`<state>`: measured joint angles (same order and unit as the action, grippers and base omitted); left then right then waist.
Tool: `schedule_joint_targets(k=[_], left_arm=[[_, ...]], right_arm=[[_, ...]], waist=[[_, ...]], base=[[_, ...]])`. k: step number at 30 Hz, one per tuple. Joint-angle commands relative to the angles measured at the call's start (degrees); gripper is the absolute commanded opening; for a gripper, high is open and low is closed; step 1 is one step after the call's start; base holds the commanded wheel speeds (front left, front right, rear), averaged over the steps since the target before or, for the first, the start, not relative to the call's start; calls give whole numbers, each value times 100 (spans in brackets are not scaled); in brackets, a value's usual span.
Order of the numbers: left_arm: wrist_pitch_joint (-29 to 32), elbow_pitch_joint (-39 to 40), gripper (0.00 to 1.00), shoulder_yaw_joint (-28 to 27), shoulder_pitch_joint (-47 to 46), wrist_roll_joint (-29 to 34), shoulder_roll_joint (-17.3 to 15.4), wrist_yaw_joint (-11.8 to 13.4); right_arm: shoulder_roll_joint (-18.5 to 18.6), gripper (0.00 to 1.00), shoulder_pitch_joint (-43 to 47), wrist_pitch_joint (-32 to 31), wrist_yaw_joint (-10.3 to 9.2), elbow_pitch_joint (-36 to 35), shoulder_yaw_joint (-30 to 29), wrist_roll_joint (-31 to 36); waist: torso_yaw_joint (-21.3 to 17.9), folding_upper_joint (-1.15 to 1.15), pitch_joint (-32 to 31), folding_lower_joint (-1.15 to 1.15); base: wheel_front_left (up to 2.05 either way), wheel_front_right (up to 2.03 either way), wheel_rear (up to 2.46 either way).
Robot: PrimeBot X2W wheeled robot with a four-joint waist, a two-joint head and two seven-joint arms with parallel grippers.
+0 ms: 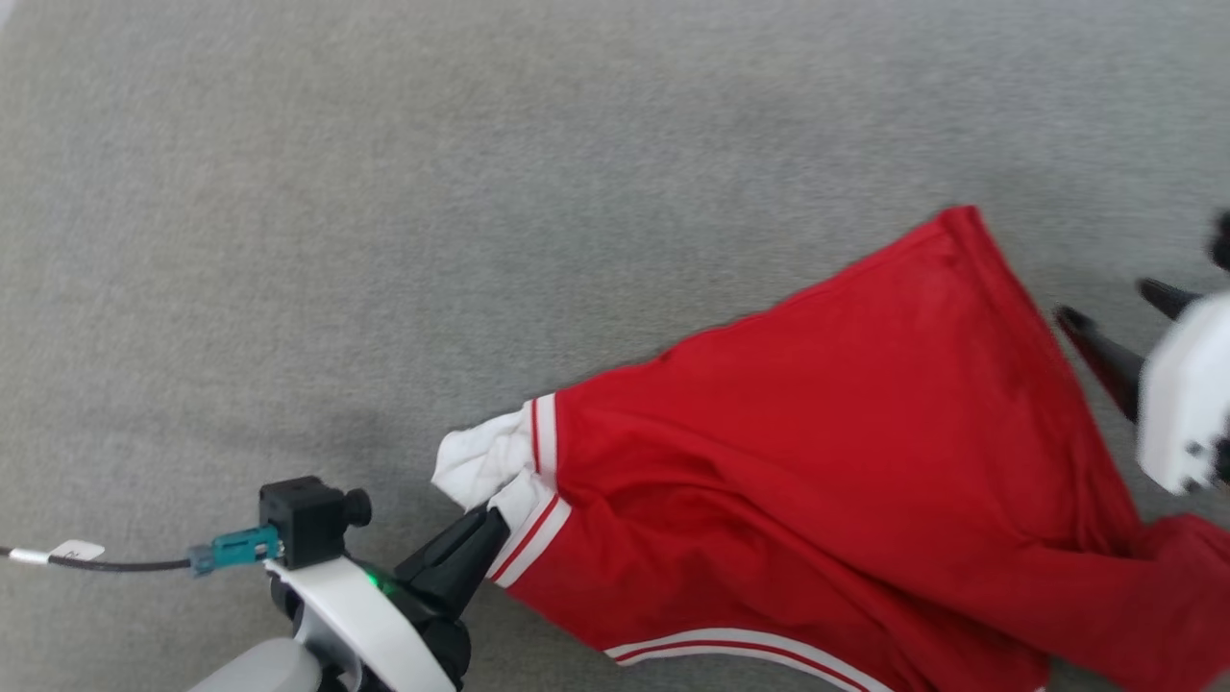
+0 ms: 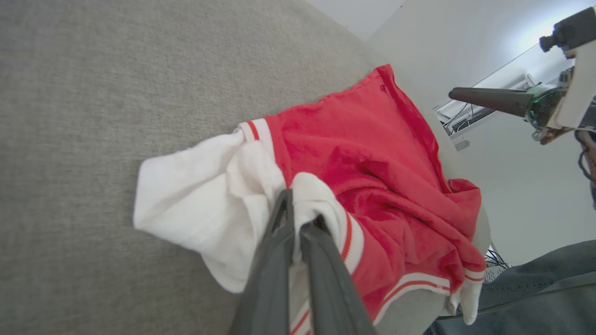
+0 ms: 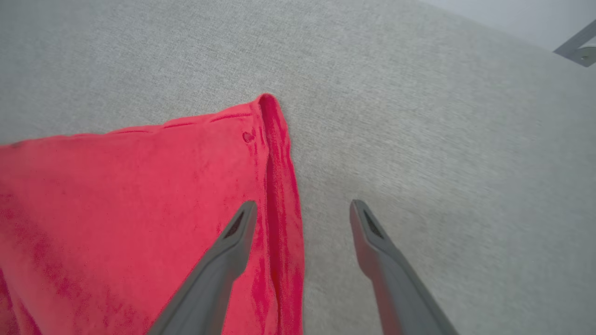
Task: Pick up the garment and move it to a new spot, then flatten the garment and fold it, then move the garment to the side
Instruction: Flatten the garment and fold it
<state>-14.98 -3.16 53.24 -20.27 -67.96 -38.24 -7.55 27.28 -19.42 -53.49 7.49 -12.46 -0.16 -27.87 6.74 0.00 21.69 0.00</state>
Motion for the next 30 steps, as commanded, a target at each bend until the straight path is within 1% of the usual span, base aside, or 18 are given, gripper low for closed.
schedule_joint_targets(k=[1,6,10,11,12,13,14,17,20,22,24,25,30], left_arm=[[-28,4,0,24,-110,0,15,13],[-28,-27,0,191,-366,-42,129,13],[-27,-75,0,289,-483,-85,198,13],[-28,-82,0,302,-497,-98,213,13],[-27,-96,0,304,-502,-114,221,13],[-28,-106,0,307,-496,-129,222,13],[-28,-118,0,306,-485,-146,221,13],[-28,-176,0,306,-530,-88,137,13],[-28,-213,0,341,-706,3,15,13],[-28,-235,0,339,-887,35,-141,13],[-28,-201,0,345,-1155,-65,-286,13],[-28,-201,0,345,-1155,-65,-286,13],[16,-164,0,514,-2290,-590,-715,13]], right_arm=[[-7,100,-184,28,0,207,116,63],[107,100,-862,55,-1,1235,703,185],[155,100,-1145,44,-1,1883,1105,179],[148,98,-1173,52,0,2011,1191,142],[146,47,-1198,52,0,2136,1278,98],[139,36,-1229,77,0,2225,1369,56],[124,0,-1253,148,0,2294,1398,29],[128,0,-1412,418,-1,2449,1395,32],[167,0,-1639,787,-3,2559,1210,126],[148,0,-1805,1008,-2,2636,1029,191],[110,0,-1964,1179,-2,2712,834,281],[110,0,-1964,1179,-2,2712,834,281],[-107,0,-2689,1566,-2,2904,200,647]], waist=[[132,0,120,0],[377,0,334,0],[479,0,391,0],[492,0,391,0],[501,0,382,0],[503,0,368,0],[500,0,345,0],[456,0,251,0],[370,0,158,0],[289,0,108,0],[196,0,99,0],[196,0,99,0],[-61,0,259,0]], base=[[0,0,0],[0,0,0],[0,0,0],[0,0,0],[0,0,0],[0,0,0],[0,0,0],[0,0,0],[0,0,0],[0,0,0],[0,0,0],[0,0,0],[0,0,0]])
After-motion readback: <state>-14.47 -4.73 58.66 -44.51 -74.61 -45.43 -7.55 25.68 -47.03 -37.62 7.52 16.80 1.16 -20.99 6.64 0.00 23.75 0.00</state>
